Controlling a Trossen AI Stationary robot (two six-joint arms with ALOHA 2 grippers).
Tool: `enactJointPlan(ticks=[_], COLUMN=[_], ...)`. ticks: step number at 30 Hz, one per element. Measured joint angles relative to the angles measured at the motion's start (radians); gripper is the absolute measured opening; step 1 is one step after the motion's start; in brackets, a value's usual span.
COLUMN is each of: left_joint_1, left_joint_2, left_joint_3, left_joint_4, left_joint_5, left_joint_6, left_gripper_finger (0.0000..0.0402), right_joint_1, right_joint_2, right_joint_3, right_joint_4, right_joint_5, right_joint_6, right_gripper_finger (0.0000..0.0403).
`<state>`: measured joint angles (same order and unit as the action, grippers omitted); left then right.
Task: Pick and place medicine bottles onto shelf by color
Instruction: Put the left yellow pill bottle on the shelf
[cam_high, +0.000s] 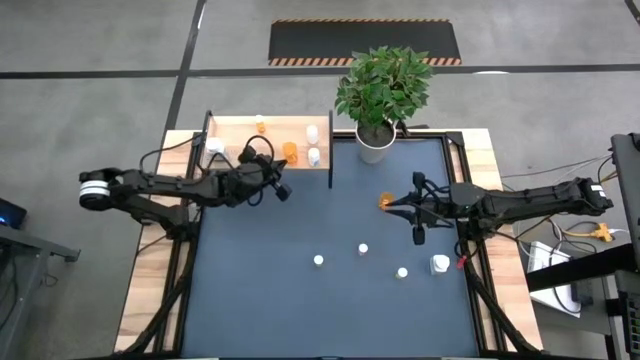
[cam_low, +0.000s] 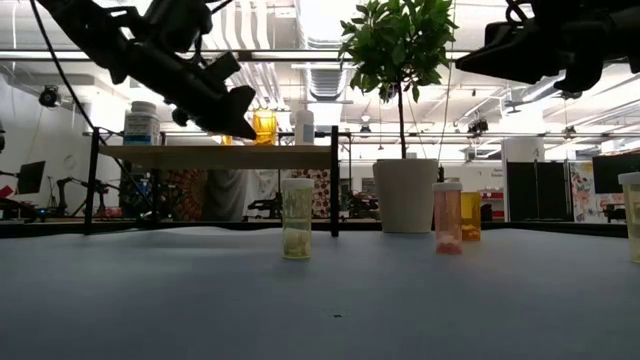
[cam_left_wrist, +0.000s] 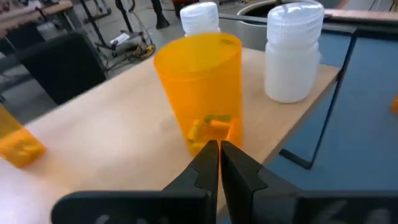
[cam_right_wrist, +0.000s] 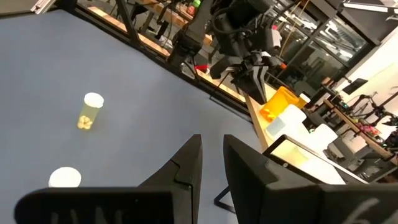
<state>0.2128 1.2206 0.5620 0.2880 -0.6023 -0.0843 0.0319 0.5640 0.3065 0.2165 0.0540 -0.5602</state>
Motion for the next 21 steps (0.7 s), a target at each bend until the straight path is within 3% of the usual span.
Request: enactJointPlan(ticks=[10,21], left_joint_1=[-0.076,-0.340], left_joint_2=[-0.038,-0.033], left_joint_3=[0.000,0.001], left_joint_4=[0.001,0.102], left_joint_5=[0.124,0.120], left_joint_6=[-0.158,-0.328], left_gripper_finger=[0.0000,0.0000], right_joint_1=[0.000,0.000], right_joint_2=[0.000,0.000], right_joint_3=[0.000,0.000], right_joint_4=[-0.012,-0.029], right_joint_5=[0.000,0.000], right_joint_6=[0.013,0.021], right_gripper_finger=[0.0056,0.0056])
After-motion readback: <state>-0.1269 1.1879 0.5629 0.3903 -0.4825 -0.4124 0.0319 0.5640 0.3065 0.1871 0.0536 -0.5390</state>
